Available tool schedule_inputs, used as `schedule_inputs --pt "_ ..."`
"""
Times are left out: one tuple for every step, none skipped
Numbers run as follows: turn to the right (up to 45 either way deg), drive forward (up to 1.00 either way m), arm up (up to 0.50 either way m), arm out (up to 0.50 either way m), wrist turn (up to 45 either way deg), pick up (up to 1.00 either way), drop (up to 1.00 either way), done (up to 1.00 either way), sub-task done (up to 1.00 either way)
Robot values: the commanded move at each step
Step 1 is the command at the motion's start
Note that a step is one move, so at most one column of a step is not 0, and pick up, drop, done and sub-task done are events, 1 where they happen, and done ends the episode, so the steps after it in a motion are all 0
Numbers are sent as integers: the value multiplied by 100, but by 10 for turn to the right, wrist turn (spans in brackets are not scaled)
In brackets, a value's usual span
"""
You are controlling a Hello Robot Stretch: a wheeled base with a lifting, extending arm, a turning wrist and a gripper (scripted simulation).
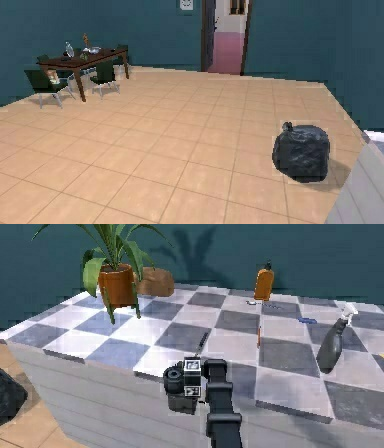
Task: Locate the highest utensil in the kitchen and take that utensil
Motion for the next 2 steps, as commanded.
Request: schedule_inputs --pt "0 0 10 0 0 0 0 0 0" --pt "0 0 0 0 0 0 0 100 0"
